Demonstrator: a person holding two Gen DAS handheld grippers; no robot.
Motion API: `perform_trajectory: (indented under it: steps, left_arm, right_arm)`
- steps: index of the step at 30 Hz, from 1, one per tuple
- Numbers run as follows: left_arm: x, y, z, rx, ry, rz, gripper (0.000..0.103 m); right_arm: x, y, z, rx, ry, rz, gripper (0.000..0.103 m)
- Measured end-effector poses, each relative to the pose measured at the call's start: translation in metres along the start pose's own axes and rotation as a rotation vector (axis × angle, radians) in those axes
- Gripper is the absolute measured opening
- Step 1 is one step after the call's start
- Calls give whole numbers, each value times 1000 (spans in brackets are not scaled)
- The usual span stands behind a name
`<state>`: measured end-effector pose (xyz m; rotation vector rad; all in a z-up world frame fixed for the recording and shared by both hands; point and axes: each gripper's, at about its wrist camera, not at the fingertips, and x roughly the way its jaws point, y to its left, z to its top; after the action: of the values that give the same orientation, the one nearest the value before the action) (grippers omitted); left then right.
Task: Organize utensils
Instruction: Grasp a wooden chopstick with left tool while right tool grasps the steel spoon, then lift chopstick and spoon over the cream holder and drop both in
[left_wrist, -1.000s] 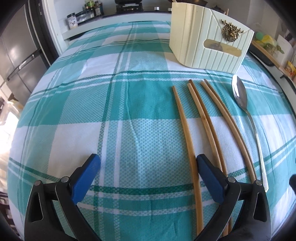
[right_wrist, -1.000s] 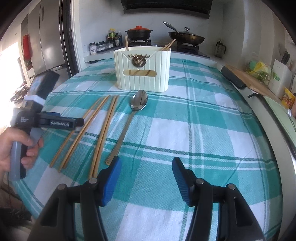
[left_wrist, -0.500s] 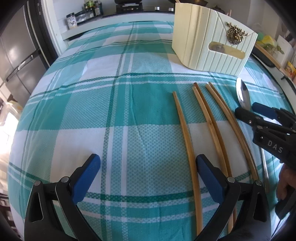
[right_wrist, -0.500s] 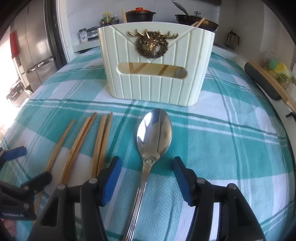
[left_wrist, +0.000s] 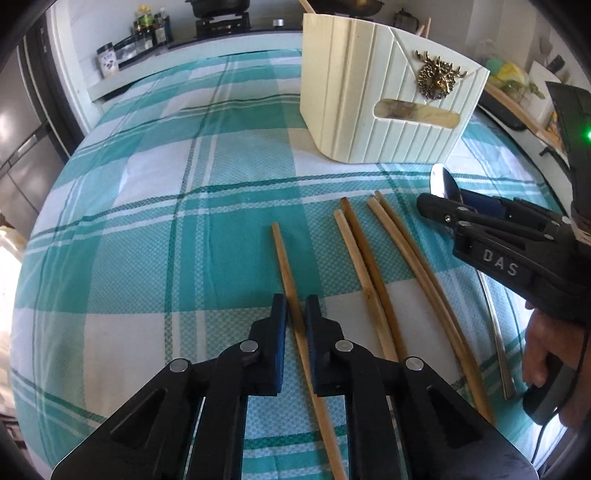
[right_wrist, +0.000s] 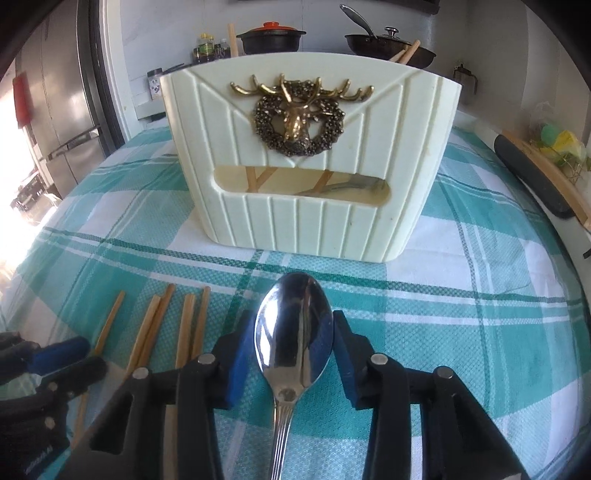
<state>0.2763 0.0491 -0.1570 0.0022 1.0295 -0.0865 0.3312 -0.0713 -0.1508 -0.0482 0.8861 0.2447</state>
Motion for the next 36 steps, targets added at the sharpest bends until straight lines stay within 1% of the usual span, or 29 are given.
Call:
perform_trajectory:
  steps: [5,11,17,19,25,30,36]
  left_arm:
    - [-8,11,1,-67,-34,-61,5]
    - [-53,20,7,-109,-166,-114,5]
    - [-108,32,10,-146,-302,-178,5]
    - [-121,33,11,-149,-334,-193,5]
    - [-142,35,12,-163,-381,-213,5]
    - [-152,30,12,-149,-400,-224,4]
    - [-159,23,14,-130,-413,-231,4]
  right_arm:
    - [-24,-13,1,30,-63,66,41]
    - [-74,-21,4,35,-160,129,41]
    - [-124,-23,1,9,-241,163,41]
    - [-138,-24,-3,4,-267,168,41]
    - [-161,-27,-9,7,-307,172,41]
    - [-178,-26,-14,4,-334,165,41]
    - [-193,-30,-11,-3,-367,151,41]
